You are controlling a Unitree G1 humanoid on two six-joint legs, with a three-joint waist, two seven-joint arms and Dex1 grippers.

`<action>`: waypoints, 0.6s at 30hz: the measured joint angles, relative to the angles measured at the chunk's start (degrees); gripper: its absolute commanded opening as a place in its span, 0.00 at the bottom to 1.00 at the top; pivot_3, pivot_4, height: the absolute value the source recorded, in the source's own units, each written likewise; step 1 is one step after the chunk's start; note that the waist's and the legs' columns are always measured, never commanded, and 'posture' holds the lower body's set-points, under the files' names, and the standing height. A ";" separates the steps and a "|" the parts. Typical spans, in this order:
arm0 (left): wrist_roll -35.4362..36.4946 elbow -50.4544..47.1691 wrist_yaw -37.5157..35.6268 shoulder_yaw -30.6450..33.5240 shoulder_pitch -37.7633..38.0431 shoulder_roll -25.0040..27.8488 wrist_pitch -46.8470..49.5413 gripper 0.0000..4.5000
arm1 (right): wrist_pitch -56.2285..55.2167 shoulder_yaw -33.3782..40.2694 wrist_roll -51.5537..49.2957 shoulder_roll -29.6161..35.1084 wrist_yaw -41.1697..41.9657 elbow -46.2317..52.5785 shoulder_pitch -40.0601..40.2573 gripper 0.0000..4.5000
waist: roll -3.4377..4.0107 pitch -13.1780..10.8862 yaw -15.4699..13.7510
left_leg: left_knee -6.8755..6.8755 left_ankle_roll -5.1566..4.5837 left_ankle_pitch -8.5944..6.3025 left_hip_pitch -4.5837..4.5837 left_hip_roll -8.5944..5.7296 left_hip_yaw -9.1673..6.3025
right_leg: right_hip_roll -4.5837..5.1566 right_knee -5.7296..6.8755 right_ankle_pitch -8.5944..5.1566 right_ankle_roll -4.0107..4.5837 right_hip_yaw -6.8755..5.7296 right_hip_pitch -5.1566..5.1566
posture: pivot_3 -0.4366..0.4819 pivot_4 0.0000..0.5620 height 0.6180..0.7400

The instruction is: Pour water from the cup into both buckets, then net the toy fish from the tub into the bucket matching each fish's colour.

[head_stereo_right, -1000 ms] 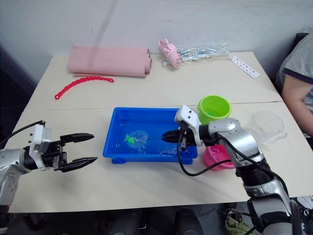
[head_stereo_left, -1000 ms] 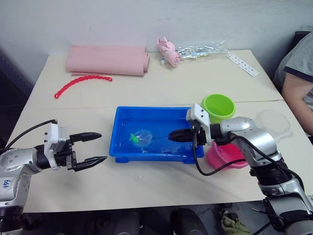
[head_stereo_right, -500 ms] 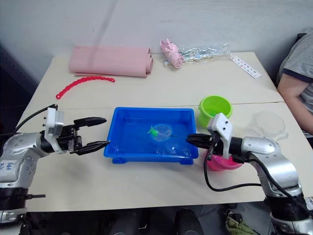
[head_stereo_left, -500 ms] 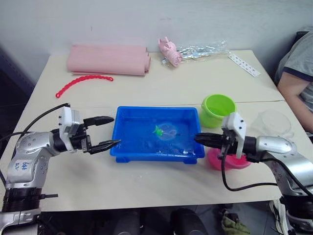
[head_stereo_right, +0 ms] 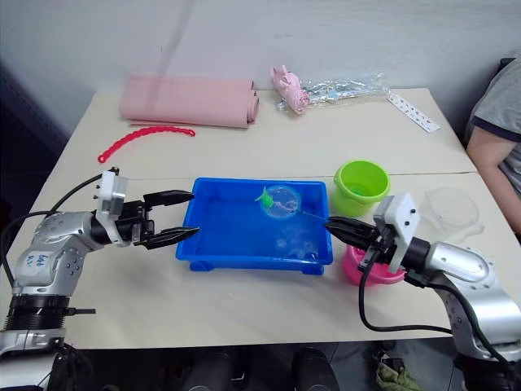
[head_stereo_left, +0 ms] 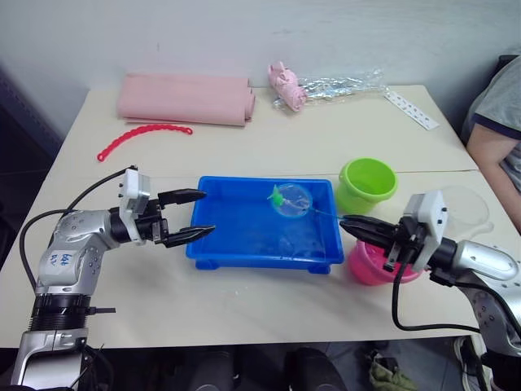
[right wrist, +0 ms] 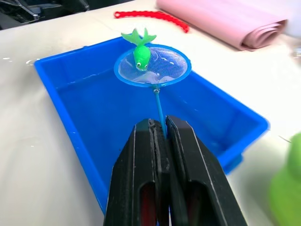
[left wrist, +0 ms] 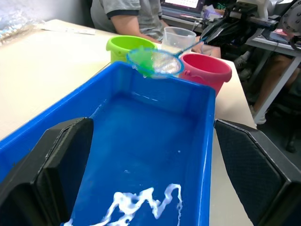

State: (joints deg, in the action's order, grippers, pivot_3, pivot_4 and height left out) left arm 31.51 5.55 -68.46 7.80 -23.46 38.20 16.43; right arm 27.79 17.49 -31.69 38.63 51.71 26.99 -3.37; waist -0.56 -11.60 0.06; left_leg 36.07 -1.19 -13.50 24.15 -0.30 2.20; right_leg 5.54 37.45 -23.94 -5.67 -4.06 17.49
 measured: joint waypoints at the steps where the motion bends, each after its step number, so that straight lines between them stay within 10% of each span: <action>1: -0.02 0.12 -0.04 -0.11 -0.46 -0.25 0.00 0.99 | -0.09 1.21 -0.47 0.00 -0.62 0.12 0.58 0.00 | 0.00 0.00 -0.01 | 0.00 0.00 0.00 0.00 0.00 0.01 | 0.00 0.00 0.00 0.00 0.00 0.00 | 0.48 0.27 1.00; 18: 0.78 0.11 1.03 -2.24 -5.14 -7.26 3.63 0.99 | -16.77 11.96 14.97 10.45 -7.14 -17.13 1.64 0.00 | 0.00 0.00 0.08 | 0.03 -0.02 0.02 -0.01 -0.02 0.06 | -0.04 0.00 0.00 0.00 0.00 -0.02 | 0.48 0.27 1.00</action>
State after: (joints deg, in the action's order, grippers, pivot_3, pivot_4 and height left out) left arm 32.29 5.66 -67.43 5.56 -28.60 30.94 20.06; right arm 11.02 29.45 -16.72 49.09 44.57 9.86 -1.74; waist -0.55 -11.60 0.14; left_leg 36.09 -1.21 -13.48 24.14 -0.32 2.26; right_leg 5.51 37.46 -23.95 -5.67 -4.06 17.47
